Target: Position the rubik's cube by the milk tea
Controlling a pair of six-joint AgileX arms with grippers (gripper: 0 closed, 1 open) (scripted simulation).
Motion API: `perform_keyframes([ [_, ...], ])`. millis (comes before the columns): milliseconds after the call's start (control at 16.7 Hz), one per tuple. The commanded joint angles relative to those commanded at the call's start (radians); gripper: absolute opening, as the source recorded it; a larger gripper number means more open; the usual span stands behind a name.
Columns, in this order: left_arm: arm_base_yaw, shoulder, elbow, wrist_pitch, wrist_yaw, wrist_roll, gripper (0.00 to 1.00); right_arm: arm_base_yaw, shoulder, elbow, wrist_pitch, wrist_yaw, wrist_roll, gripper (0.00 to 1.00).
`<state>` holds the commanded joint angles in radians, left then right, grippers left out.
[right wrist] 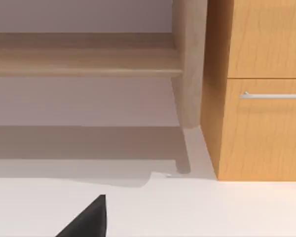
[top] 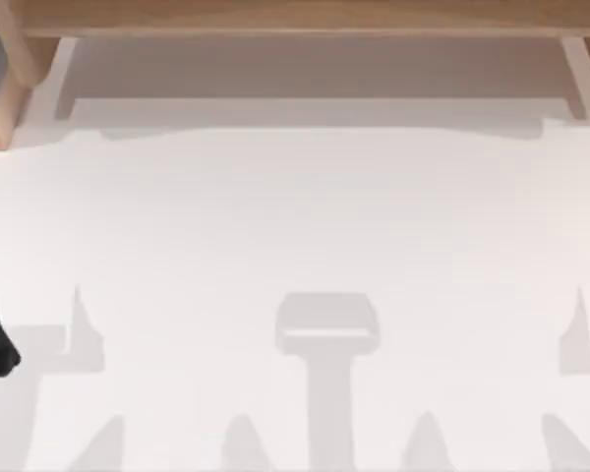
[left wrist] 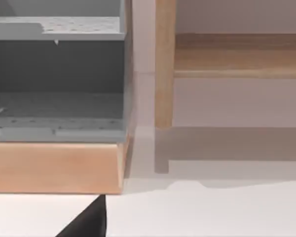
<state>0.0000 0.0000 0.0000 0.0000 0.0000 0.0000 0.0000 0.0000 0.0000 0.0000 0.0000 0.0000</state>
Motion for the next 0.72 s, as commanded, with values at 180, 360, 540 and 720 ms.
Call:
perform_keyframes([
  [180, 0.000, 0.000, 0.000, 0.000, 0.000, 0.000, 1.00, 0.003, 0.011, 0.011, 0.002, 0.003, 0.000, 1.00],
  [360, 0.000, 0.000, 0.000, 0.000, 0.000, 0.000, 1.00, 0.025, 0.108, 0.106, 0.014, 0.027, 0.001, 1.00],
  [540, 0.000, 0.000, 0.000, 0.000, 0.000, 0.000, 1.00, 0.063, 0.299, 0.290, 0.036, 0.069, 0.004, 1.00],
  [720, 0.000, 0.000, 0.000, 0.000, 0.000, 0.000, 1.00, 0.111, 0.570, 0.535, 0.062, 0.121, 0.006, 1.00],
])
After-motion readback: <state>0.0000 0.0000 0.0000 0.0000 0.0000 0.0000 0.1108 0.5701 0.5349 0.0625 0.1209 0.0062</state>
